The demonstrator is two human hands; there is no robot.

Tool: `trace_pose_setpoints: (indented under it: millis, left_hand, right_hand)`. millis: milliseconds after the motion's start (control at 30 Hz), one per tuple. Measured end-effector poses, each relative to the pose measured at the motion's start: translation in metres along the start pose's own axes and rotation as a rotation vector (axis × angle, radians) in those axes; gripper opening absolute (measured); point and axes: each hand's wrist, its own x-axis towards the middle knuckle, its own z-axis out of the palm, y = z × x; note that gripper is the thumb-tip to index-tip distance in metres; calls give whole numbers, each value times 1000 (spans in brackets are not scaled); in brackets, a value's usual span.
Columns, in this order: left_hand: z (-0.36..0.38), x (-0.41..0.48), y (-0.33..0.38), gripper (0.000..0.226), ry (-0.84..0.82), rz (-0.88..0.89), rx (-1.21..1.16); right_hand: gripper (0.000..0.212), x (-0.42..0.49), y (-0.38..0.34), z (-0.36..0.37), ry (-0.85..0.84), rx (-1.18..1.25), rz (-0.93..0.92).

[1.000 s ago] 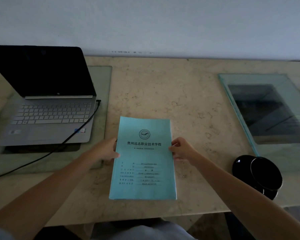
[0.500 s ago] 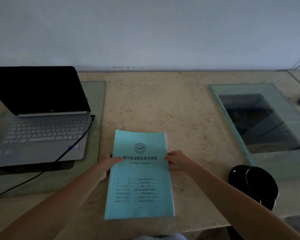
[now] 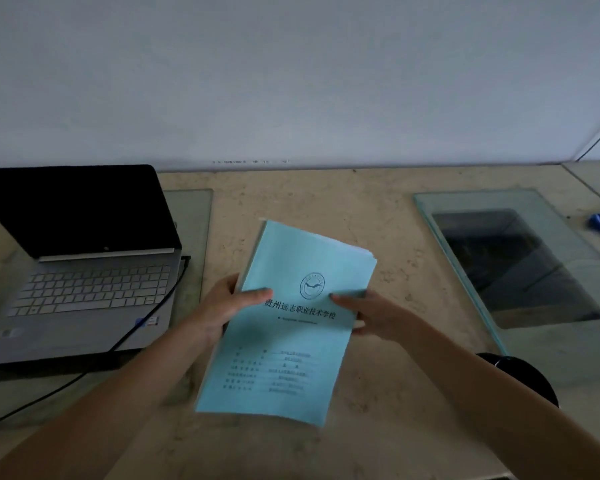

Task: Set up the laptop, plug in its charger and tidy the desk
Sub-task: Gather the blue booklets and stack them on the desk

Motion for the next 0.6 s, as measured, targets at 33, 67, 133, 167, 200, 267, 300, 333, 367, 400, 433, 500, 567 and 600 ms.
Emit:
trace_pose_setpoints:
  millis: [33,67,133,167,200,267,300,333,367,400,433,500,567,600]
  left_hand:
    - [-2,-1,11,76,9,50,24]
    - [-5,-2,20,77,23,104,35]
    - [-10,-1,31,71,46,191,39]
    - [-11,-1,33,57,63,220,22]
    - [-11,0,34,41,86,242,-2]
    - [-8,0,34,31,122,238,-52]
    - [-7,0,33,32,135,225,-73]
    - [-8,2,32,35,152,207,-101]
    - [-9,3,30,39,176,182,-136]
    - [-10,4,31,43,199,163,-176]
    - [-12,6,31,46,227,150,-206]
    - [-15,10,32,48,257,135,-233]
    - [-17,13,35,49,250,118,-250]
    - [-17,14,35,50,237,115,-251]
  right_hand:
    - [23,-2,-11,-1,42,-27,-82]
    - [20,-4,-23,-1,81,-48,-178]
    - [24,-9,-44,2,105,-71,-365]
    - [28,-11,-51,5,90,-65,-448]
    - [32,-11,-57,8,63,-44,-517]
    - [43,-9,-62,15,27,16,-593]
    - [51,-7,-63,20,23,38,-610]
    - [60,-5,-62,25,28,55,-619]
    - [68,-2,-60,30,36,70,-623]
    - [72,0,-60,34,41,83,-623]
    - [72,2,-60,36,36,95,-625]
    - [70,4,-62,38,1,127,-635]
    - [56,4,-65,37,-37,149,-647]
    - [46,3,-65,37,-60,148,-661]
